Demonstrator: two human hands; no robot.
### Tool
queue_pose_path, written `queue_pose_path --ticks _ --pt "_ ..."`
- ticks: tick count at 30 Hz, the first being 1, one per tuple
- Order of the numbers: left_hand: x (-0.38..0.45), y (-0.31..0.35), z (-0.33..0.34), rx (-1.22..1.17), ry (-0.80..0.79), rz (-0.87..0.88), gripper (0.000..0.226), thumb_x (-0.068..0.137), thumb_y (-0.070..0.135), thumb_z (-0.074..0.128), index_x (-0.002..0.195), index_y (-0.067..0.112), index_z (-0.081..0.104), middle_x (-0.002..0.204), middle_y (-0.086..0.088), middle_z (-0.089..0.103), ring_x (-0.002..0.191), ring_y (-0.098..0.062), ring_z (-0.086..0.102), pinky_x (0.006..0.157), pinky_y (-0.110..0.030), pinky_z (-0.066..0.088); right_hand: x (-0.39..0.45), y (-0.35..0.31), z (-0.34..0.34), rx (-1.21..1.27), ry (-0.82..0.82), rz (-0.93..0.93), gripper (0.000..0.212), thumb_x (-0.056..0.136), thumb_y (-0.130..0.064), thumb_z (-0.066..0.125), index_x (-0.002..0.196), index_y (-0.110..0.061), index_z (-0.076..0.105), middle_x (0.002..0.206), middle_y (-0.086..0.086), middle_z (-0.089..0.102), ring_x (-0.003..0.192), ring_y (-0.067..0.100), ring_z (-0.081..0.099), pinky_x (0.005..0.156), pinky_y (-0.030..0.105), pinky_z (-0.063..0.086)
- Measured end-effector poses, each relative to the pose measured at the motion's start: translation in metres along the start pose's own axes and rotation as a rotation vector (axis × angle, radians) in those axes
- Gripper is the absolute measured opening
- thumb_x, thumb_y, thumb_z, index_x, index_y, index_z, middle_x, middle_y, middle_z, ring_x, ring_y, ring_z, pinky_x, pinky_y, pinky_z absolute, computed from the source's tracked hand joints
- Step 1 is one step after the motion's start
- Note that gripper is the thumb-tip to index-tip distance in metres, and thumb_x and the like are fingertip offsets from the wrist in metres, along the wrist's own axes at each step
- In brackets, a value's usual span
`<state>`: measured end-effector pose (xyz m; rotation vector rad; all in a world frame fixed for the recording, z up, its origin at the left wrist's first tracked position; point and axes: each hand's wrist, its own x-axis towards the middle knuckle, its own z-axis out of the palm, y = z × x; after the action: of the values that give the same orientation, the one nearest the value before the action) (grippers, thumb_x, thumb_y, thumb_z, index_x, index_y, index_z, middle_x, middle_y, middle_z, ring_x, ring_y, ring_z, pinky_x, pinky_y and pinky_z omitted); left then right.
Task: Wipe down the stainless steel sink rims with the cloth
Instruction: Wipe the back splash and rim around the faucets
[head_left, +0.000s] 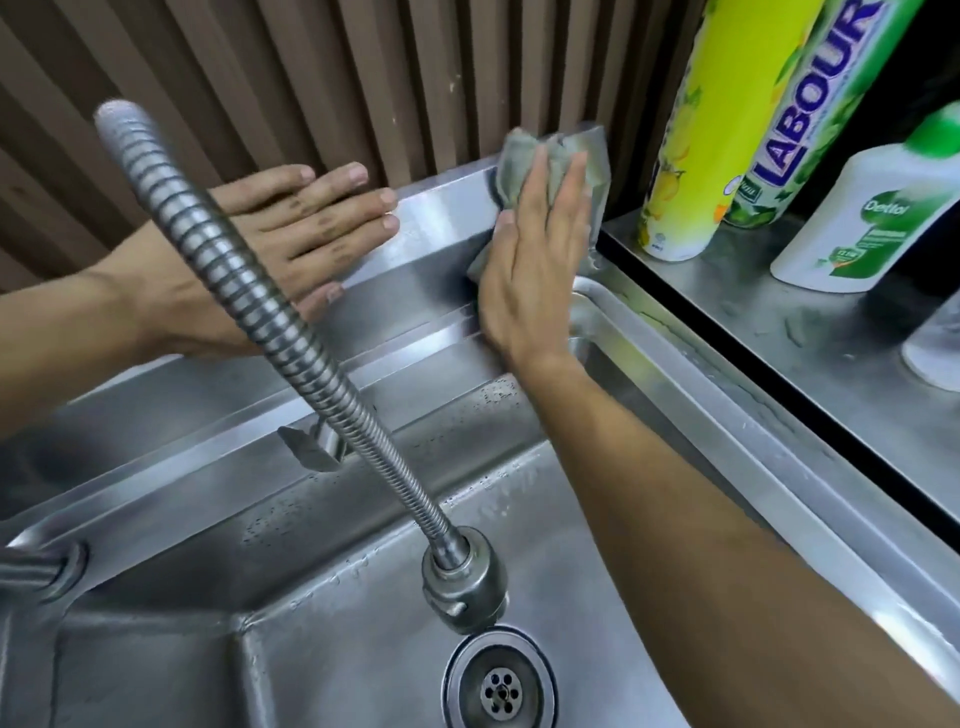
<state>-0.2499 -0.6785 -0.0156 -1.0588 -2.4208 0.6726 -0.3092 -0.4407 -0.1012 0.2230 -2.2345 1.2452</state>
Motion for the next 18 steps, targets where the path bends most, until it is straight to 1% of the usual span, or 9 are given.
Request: queue_pose_path --ticks 2,3,7,10,11,12,15,16,18 --pt "0.006 0.0 -0.015 -0.004 -0.018 -0.008 0.061 0.107 0.03 0.025 0.164 0.007 0.021 0.171 -0.011 0.019 0.159 -0.031 0.016 0.127 -0.045 0.013 0.015 0.005 -0.003 -0.023 0.043 0.11 0.057 0.111 -0.027 0.025 0.165 -0.014 0.017 0.173 0.016 -0.001 0.159 0.041 -0.007 0.128 0.055 -0.004" --pt "0.006 0.002 -0.014 0.002 -0.005 -0.019 0.061 0.107 0.03 0.026 0.163 0.007 0.022 0.171 -0.012 0.02 0.159 -0.031 0.017 0.127 -0.043 0.012 0.013 -0.003 -0.002 -0.031 0.021 0.076 0.057 0.111 -0.027 0.025 0.165 -0.012 0.018 0.173 0.016 -0.001 0.158 0.042 -0.009 0.128 0.055 -0.006" --pt "0.004 0.01 -0.014 0.095 0.104 -0.073 0.06 0.108 0.028 0.032 0.162 0.003 0.026 0.169 -0.014 0.027 0.155 -0.033 0.028 0.125 -0.041 0.013 -0.039 -0.039 0.018 -0.043 -0.211 -0.327 0.055 0.111 -0.021 0.029 0.163 -0.005 0.023 0.173 0.018 0.007 0.159 0.042 -0.004 0.127 0.06 0.002" --pt "0.005 0.01 -0.016 0.103 0.128 -0.093 0.061 0.108 0.029 0.032 0.162 0.002 0.023 0.169 -0.015 0.026 0.155 -0.033 0.027 0.125 -0.041 0.014 -0.022 -0.023 0.008 -0.078 -0.197 -0.427 0.053 0.111 -0.017 0.035 0.162 -0.004 0.026 0.171 0.022 0.012 0.159 0.042 0.003 0.127 0.059 0.006" --pt "0.003 0.01 -0.011 0.098 0.119 -0.083 0.061 0.108 0.028 0.031 0.162 0.003 0.023 0.169 -0.015 0.025 0.156 -0.032 0.026 0.125 -0.041 0.014 -0.012 -0.015 0.005 -0.09 -0.154 -0.408 0.053 0.111 -0.014 0.036 0.161 -0.002 0.025 0.17 0.024 0.012 0.159 0.042 0.005 0.128 0.059 0.005" --pt "0.003 0.008 -0.012 0.082 0.094 -0.064 0.06 0.108 0.027 0.031 0.163 0.004 0.022 0.17 -0.014 0.024 0.157 -0.031 0.023 0.126 -0.041 0.013 0.001 -0.006 0.0 -0.076 -0.098 -0.325 0.053 0.111 -0.013 0.035 0.161 -0.001 0.023 0.17 0.026 0.01 0.159 0.042 0.003 0.128 0.058 0.002" --pt "0.003 0.004 -0.009 0.065 0.033 -0.01 0.06 0.106 0.025 0.03 0.163 0.007 0.023 0.171 -0.011 0.021 0.159 -0.03 0.017 0.127 -0.041 0.009 0.021 -0.003 -0.004 0.09 0.029 0.043 0.055 0.113 -0.018 0.03 0.163 -0.001 0.017 0.171 0.025 -0.002 0.158 0.043 -0.011 0.128 0.05 -0.012" --pt "0.004 0.004 -0.01 0.059 0.025 0.002 0.06 0.106 0.024 0.03 0.163 0.007 0.024 0.171 -0.011 0.022 0.159 -0.031 0.018 0.127 -0.041 0.009 0.013 -0.013 0.001 0.097 0.018 0.048 0.055 0.112 -0.017 0.031 0.163 0.0 0.017 0.171 0.024 -0.001 0.158 0.042 -0.012 0.128 0.051 -0.012" --pt "0.006 0.003 -0.009 0.05 0.033 -0.01 0.059 0.105 0.025 0.03 0.161 0.006 0.028 0.169 -0.013 0.025 0.157 -0.033 0.022 0.127 -0.043 0.011 -0.02 -0.036 0.012 0.086 -0.089 -0.13 0.056 0.109 -0.006 0.036 0.162 0.001 0.019 0.172 0.023 0.003 0.159 0.038 -0.007 0.128 0.058 -0.004"
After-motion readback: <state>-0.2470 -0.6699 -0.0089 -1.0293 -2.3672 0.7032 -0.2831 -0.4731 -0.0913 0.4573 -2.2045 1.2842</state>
